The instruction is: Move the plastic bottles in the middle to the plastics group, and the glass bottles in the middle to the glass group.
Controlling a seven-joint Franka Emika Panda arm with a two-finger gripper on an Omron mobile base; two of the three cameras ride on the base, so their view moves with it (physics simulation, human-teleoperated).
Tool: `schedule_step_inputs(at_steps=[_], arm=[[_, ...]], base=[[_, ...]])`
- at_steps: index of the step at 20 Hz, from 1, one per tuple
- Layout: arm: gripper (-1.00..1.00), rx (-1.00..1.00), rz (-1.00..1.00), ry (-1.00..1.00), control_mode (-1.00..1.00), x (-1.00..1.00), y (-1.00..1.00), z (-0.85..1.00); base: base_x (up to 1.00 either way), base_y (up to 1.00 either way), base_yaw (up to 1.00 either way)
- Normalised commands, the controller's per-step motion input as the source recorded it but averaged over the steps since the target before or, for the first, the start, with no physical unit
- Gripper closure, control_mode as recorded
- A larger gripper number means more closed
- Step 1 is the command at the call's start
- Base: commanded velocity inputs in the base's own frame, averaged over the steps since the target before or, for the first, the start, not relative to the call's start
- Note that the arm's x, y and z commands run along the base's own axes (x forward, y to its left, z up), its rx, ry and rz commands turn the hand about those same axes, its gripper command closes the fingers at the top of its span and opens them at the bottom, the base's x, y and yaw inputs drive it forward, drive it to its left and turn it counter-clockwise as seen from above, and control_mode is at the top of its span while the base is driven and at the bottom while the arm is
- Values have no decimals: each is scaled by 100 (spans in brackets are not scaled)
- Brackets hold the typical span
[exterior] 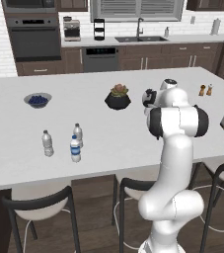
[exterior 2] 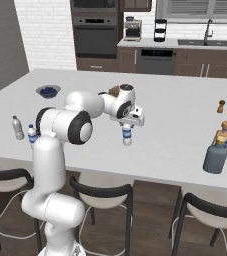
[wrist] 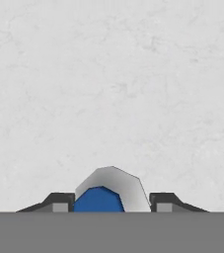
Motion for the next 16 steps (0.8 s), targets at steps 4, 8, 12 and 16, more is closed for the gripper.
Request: schedule_step_inputs(at_steps=[4,8,12,16], arm=[[100,0,0,-5,-100,-7,8,0],[100,0,12,-14,-100,-36,62,24],[100,0,27,-6,-100,-42,97,25],[100,0,38,-1,-100,-34,100,10]], base=[[0,0,0],[0,0,0],[0,0,0],[0,0,0]])
